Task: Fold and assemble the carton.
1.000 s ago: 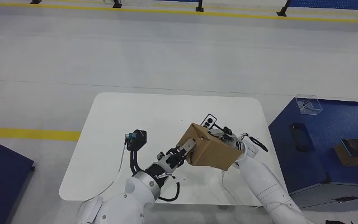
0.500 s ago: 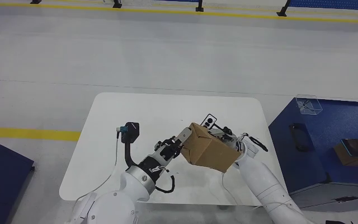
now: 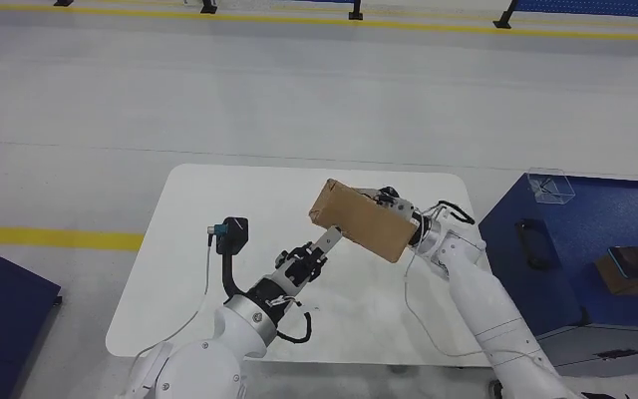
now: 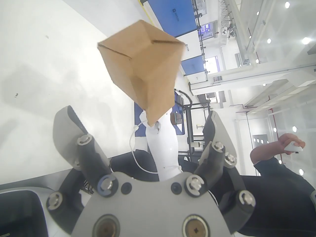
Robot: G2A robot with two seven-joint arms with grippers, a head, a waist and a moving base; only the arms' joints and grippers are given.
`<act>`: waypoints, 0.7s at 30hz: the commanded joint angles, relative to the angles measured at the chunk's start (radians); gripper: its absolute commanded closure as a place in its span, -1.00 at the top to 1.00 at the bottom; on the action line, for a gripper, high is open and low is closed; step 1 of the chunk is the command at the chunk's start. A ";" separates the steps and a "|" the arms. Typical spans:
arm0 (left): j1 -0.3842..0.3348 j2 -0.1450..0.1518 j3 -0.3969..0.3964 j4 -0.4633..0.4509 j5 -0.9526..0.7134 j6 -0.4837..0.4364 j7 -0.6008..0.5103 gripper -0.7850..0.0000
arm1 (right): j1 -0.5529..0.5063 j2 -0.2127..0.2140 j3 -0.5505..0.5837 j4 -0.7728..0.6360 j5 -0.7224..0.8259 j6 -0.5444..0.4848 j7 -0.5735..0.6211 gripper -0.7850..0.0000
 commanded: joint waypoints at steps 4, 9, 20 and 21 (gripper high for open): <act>0.000 0.000 0.000 0.000 0.000 0.000 0.000 1.00 | 0.016 0.003 0.048 -0.110 0.110 0.161 -0.571 -1.00; 0.000 0.000 0.000 0.000 0.000 0.000 0.000 1.00 | 0.024 0.000 0.063 -0.242 0.320 0.261 -1.098 -1.00; 0.000 0.000 0.000 0.000 0.000 0.000 0.000 1.00 | 0.120 0.005 -0.144 -0.402 0.808 -0.115 -2.072 -1.00; 0.000 0.000 0.000 0.000 0.000 0.000 0.000 1.00 | 0.139 0.009 -0.170 -0.395 0.846 -0.169 -2.127 -1.00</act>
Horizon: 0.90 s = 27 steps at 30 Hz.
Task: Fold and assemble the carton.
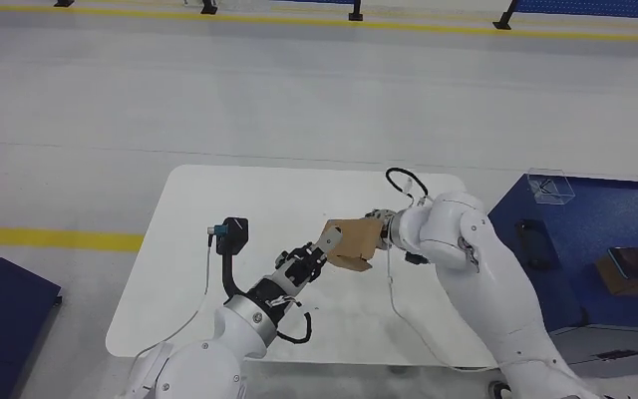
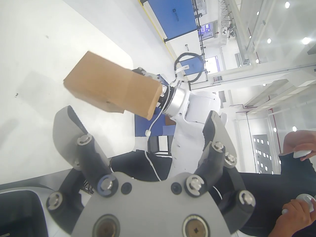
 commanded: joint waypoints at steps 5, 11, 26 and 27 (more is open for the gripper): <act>0.000 0.000 0.000 0.000 0.000 0.000 0.000 1.00 | 0.084 -0.003 -0.066 0.101 0.259 -0.336 -0.215 -1.00; 0.000 0.000 0.000 0.000 0.000 0.000 0.000 1.00 | 0.102 -0.016 -0.106 0.172 0.283 -0.517 -0.215 -1.00; 0.000 0.000 0.000 0.000 0.000 0.000 0.000 1.00 | 0.179 -0.074 -0.240 0.479 0.175 -0.533 -0.106 -1.00; 0.000 0.000 0.000 0.000 0.000 0.000 0.000 1.00 | 0.182 -0.080 -0.247 0.493 0.185 -0.528 -0.102 -1.00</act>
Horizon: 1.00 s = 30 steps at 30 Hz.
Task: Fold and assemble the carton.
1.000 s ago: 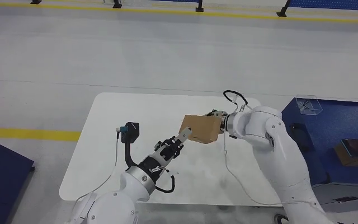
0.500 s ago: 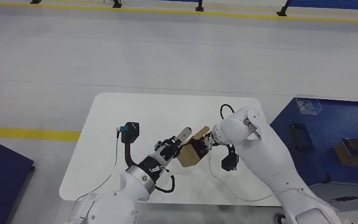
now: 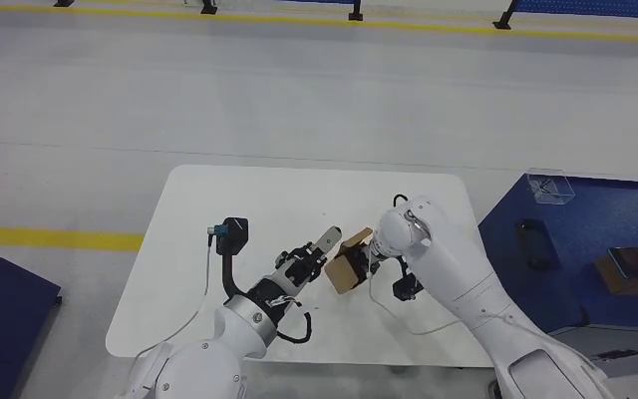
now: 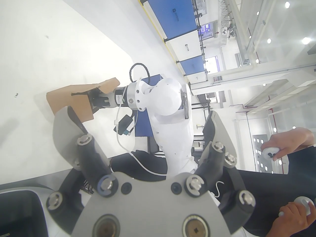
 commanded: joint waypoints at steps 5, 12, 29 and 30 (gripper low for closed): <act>0.000 0.000 0.000 0.000 0.000 0.000 0.000 1.00 | 0.013 -0.031 -0.022 0.065 0.061 0.017 0.066 -0.51; 0.000 0.000 0.000 0.000 0.000 0.000 0.000 1.00 | 0.026 -0.057 -0.018 0.110 0.142 0.041 0.099 -0.27; 0.000 0.000 0.000 0.000 0.000 0.000 0.000 1.00 | -0.219 0.087 0.496 -0.362 -0.038 0.959 0.641 -1.00; 0.000 0.000 0.000 0.000 0.000 0.000 0.000 1.00 | -0.233 0.093 0.535 -0.388 -0.107 1.000 0.713 -1.00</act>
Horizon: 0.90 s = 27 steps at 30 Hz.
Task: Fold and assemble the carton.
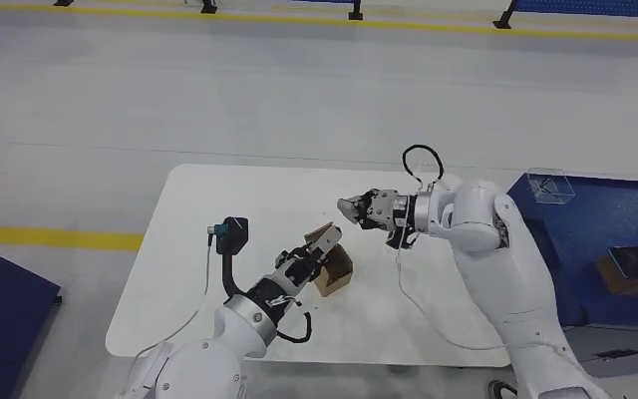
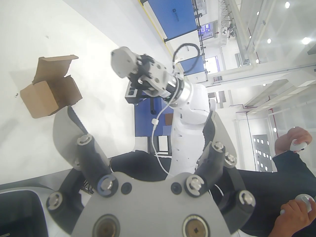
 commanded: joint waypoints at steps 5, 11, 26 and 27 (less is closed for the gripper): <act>0.000 0.000 0.000 0.000 0.000 0.000 0.000 1.00 | -0.066 0.024 0.097 -0.087 -0.677 0.109 0.578 -1.00; 0.000 0.000 0.000 0.000 0.000 0.000 0.000 1.00 | -0.026 0.059 -0.016 0.151 -1.391 -0.210 1.394 -1.00; 0.000 0.000 0.000 0.000 0.000 0.000 0.000 1.00 | 0.276 0.007 -0.243 0.810 -1.645 -0.776 2.097 -1.00; 0.000 0.000 0.000 0.000 0.000 0.000 0.000 1.00 | 0.276 0.007 -0.243 0.810 -1.645 -0.776 2.097 -1.00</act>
